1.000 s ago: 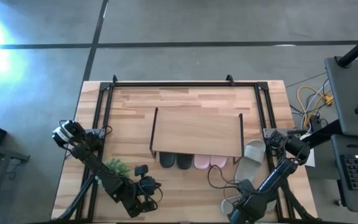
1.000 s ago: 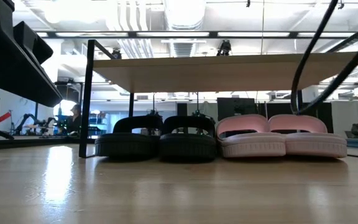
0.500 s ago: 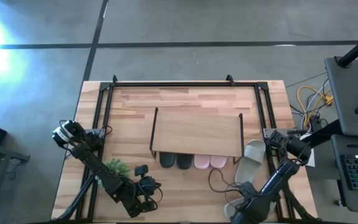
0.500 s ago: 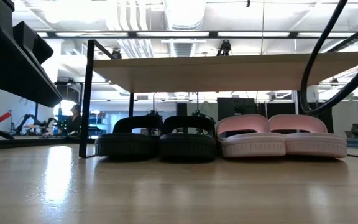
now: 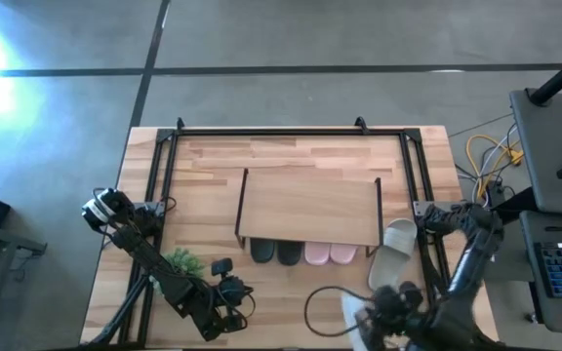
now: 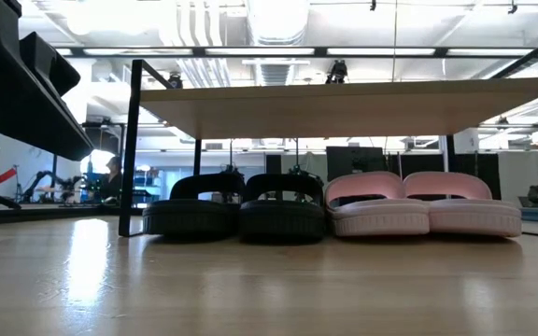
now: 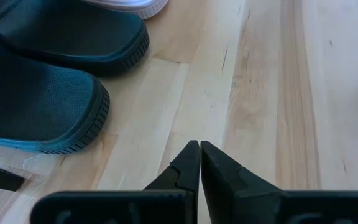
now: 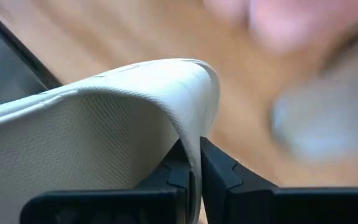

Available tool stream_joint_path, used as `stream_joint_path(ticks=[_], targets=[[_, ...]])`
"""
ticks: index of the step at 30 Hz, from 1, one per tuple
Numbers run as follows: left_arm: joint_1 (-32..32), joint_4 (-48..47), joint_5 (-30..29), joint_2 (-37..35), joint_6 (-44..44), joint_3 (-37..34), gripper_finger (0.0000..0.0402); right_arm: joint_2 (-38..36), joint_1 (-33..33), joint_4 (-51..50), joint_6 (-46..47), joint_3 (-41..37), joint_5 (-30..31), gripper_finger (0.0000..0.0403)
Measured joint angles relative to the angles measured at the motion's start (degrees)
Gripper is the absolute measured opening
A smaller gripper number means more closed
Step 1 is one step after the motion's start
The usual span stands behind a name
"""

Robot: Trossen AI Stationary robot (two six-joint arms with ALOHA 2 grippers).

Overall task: Pick and place slides into the shelf
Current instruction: Put the bottom gray slide on the shelf

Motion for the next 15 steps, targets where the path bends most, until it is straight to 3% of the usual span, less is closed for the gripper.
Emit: stream_joint_path(ticks=[3, 6, 11, 15], targets=[[0.0, 0.0, 0.0, 0.0, 0.0, 0.0, 0.0000, -0.6, -0.2, -8.7, -0.2, 7.7, 16.6, 0.0012], [0.0, 0.0, 0.0, 0.0, 0.0, 0.0, 0.0000, -1.8, -3.1, -6.8, -17.7, 11.2, 26.9, 0.0012], [0.0, 0.4, -0.1, -0.1, -0.4, 0.0, 0.0000, -2.9, -12.9, -8.0, -38.8, 12.9, 25.6, 0.0012], [0.0, 0.5, -1.7, -0.1, -1.3, 0.4, 0.0000, -4.7, -21.8, -8.0, -49.9, 11.1, 25.6, 0.0012]])
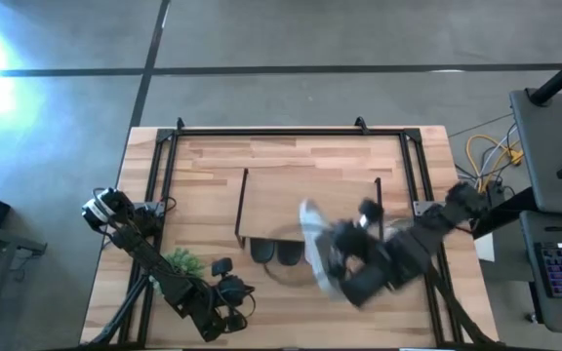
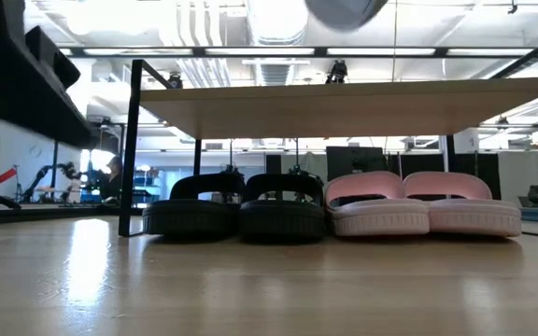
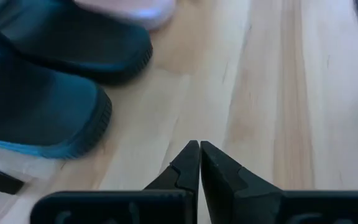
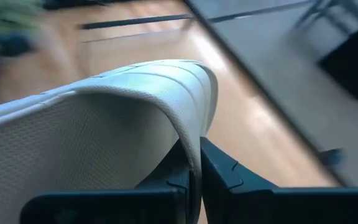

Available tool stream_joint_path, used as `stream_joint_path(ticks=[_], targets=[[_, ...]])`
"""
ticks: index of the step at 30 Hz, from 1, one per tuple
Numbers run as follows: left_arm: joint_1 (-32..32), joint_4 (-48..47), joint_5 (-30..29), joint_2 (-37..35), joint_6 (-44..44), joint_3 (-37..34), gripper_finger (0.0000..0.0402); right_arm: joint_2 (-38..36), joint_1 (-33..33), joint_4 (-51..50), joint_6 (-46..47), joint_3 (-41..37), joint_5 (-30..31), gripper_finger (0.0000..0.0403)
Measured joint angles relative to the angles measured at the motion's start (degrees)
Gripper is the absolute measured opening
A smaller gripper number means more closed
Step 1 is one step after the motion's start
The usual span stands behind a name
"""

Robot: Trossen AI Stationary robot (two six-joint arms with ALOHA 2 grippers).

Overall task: Pick and place slides into the shelf
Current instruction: Put the bottom gray slide on the shelf

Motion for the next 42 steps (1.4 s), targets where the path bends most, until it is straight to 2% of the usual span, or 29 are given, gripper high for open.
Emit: stream_joint_path(ticks=[7, 10, 13, 17, 22, 32, 35, 42], targets=[[0.3, 0.0, -10.9, -3.0, -9.5, 0.7, 0.0000, -1.3, -14.6, 0.1, -19.7, -6.0, -1.2, 0.0012], [0.4, -0.7, -13.7, -4.5, -9.7, 0.6, 0.0000, -1.4, -19.7, 0.1, -23.5, -10.2, -7.3, 0.0012], [0.8, -1.6, -15.1, -5.8, -9.7, 0.4, 0.0000, -1.3, -22.7, 0.0, -23.9, -16.0, -7.6, 0.0012], [1.3, -2.5, -16.3, -6.6, -9.3, -0.1, 0.0000, -1.4, -23.4, 0.1, -24.6, -19.8, -5.7, 0.0012], [1.7, -2.6, -16.4, -6.5, -9.3, -0.4, 0.0000, -1.4, -22.3, 0.4, -23.9, -20.4, -5.6, 0.0012], [2.4, -5.1, -16.3, -6.4, -9.2, -0.4, 0.0000, -1.4, -21.3, 0.6, -19.8, -20.6, -8.2, 0.0015], [2.5, -5.1, -16.2, -6.4, -9.1, -0.4, 0.0000, -1.4, -21.3, 0.8, -17.2, -20.3, -9.5, 0.0033], [2.5, -5.1, -16.2, -6.4, -9.2, -0.4, 0.0000, -1.4, -21.3, 0.7, -16.5, -20.1, -11.7, 0.0115]])
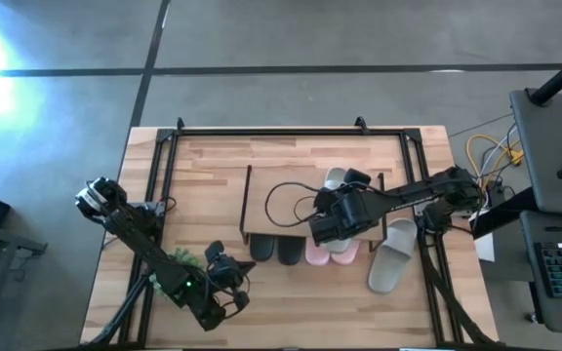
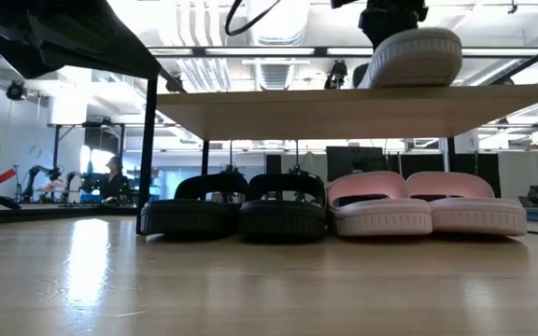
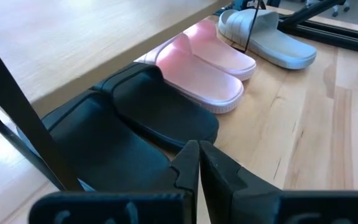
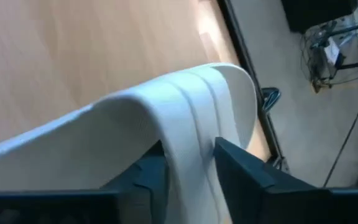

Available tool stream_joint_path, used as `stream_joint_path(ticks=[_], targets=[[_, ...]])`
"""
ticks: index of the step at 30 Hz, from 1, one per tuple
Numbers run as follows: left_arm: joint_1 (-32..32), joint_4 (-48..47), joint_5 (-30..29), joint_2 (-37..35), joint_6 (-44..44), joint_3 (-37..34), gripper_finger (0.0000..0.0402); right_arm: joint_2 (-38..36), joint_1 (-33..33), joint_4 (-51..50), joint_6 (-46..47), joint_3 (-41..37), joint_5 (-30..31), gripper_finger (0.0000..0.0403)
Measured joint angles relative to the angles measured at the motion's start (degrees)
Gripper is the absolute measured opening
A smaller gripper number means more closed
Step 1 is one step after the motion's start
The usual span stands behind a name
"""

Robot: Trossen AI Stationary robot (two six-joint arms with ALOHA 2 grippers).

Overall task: Pick and place slides into the shelf
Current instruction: Put the bottom gray slide on the shelf, then put the gray slide on the shelf

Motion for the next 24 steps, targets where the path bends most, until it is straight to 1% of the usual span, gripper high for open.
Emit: stream_joint_path(ticks=[4, 7, 10, 18, 21, 24], targets=[[0.0, 0.0, 0.3, 0.0, 0.0, 0.0, 0.0000, 0.0, 0.4, -0.1, 0.1, 1.2, -4.1, 0.0149], [0.0, 0.0, 0.5, 0.0, 0.0, 0.0, 0.0000, 0.0, 0.9, 0.0, 0.1, 2.9, -6.6, 0.0163], [0.0, 0.1, 0.5, 0.0, 0.0, 0.0, 0.0000, 0.0, 1.7, 0.2, 0.1, 5.7, -7.7, 0.0172], [0.0, 0.1, 0.5, 0.0, 0.0, 0.0, 0.0000, 0.0, 2.3, -0.7, 0.4, 13.8, -7.0, 0.0183], [0.0, 0.1, 0.8, 0.1, -0.3, 0.0, 0.0000, -0.2, 2.8, -0.6, 2.7, 16.7, -11.0, 0.0183], [0.0, 0.1, 1.6, 0.1, -0.4, 0.0, 0.0000, -0.8, 4.2, -0.6, 6.4, 17.6, -15.4, 0.0178]])
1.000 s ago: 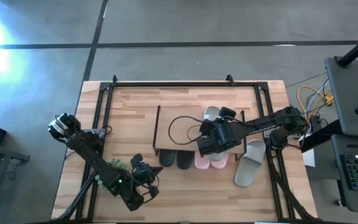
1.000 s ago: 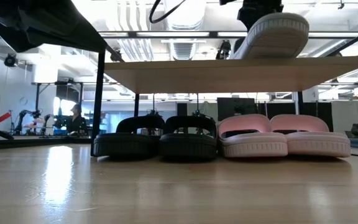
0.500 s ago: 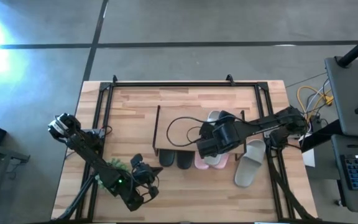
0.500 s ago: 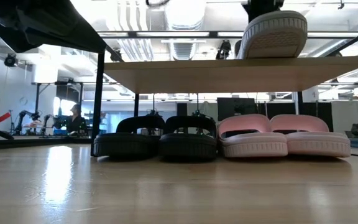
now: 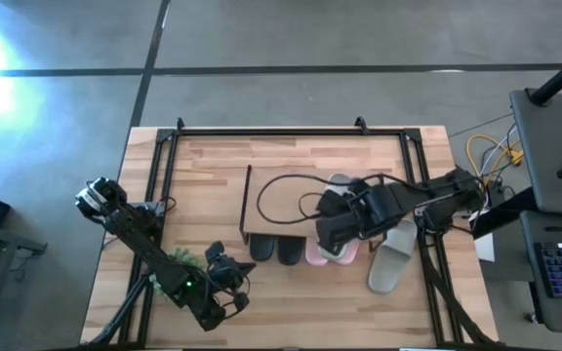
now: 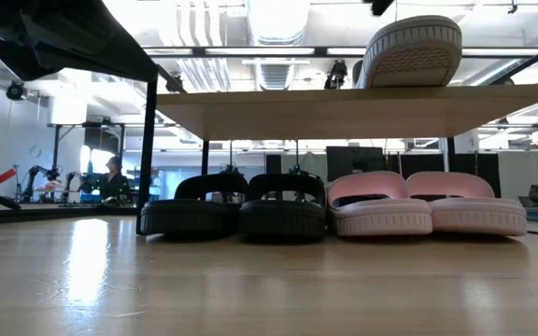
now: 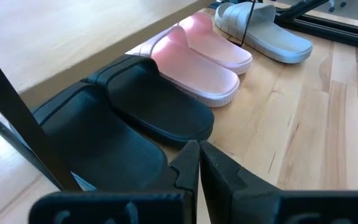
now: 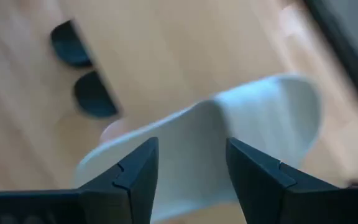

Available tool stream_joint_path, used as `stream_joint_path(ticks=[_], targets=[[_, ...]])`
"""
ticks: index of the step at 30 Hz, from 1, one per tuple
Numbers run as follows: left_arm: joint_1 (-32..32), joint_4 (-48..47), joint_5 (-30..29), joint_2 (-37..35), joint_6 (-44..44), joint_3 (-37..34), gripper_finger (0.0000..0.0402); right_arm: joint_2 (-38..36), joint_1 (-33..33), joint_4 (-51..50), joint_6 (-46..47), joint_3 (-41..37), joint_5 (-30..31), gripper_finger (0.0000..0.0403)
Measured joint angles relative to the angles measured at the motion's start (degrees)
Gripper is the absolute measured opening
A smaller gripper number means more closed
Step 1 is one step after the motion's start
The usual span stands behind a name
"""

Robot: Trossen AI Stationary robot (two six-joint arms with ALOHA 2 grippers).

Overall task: Pick and place slides into the shelf
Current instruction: Put the gray slide on the shelf

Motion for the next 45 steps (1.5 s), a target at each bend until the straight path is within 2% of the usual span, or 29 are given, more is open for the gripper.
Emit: stream_joint_path(ticks=[5, 10, 16, 20, 24, 30, 34, 39, 42, 45], targets=[[0.0, 0.0, 0.5, 0.0, 0.0, 0.0, 0.0000, -0.2, 5.0, 0.0, 4.2, -2.6, -5.2, 0.0165], [0.0, 0.0, 0.5, 0.0, 0.4, 0.0, 0.0000, -0.3, 12.7, 0.0, 9.9, -7.1, -15.7, 0.0150], [0.0, -0.1, 0.5, 0.0, 3.1, 0.0, 0.0000, -0.3, 22.5, -0.1, 24.3, -13.0, -22.9, 0.0146], [0.0, -0.1, 0.9, 0.0, 3.4, 0.0, 0.0000, -0.3, 29.2, -0.1, 35.3, -16.6, -22.8, 0.0150], [0.0, -0.1, 1.7, 0.0, 3.5, 0.0, 0.0000, -0.3, 35.8, -0.1, 44.7, -20.7, -19.2, 0.0155], [0.0, -0.1, 1.9, 0.0, 3.5, 0.0, 0.0000, -0.3, 42.8, -0.1, 50.6, -26.7, -12.5, 0.0177], [0.0, -0.1, 1.9, 0.0, 3.5, 0.0, 0.0000, -0.3, 44.9, -0.1, 49.3, -31.6, -8.3, 0.0200], [0.0, -0.1, 1.9, 0.0, 3.3, 0.0, 0.0000, -0.3, 45.0, -0.1, 46.4, -39.3, -7.5, 0.0223], [0.0, -0.1, 2.0, 0.0, 3.3, 0.0, 0.0000, -0.3, 44.8, -0.1, 50.9, -42.7, -7.7, 0.0231], [0.0, -0.1, 3.0, 0.0, 3.1, 0.0, 0.0000, -0.3, 44.6, 0.6, 55.2, -45.1, -10.4, 0.0233]])
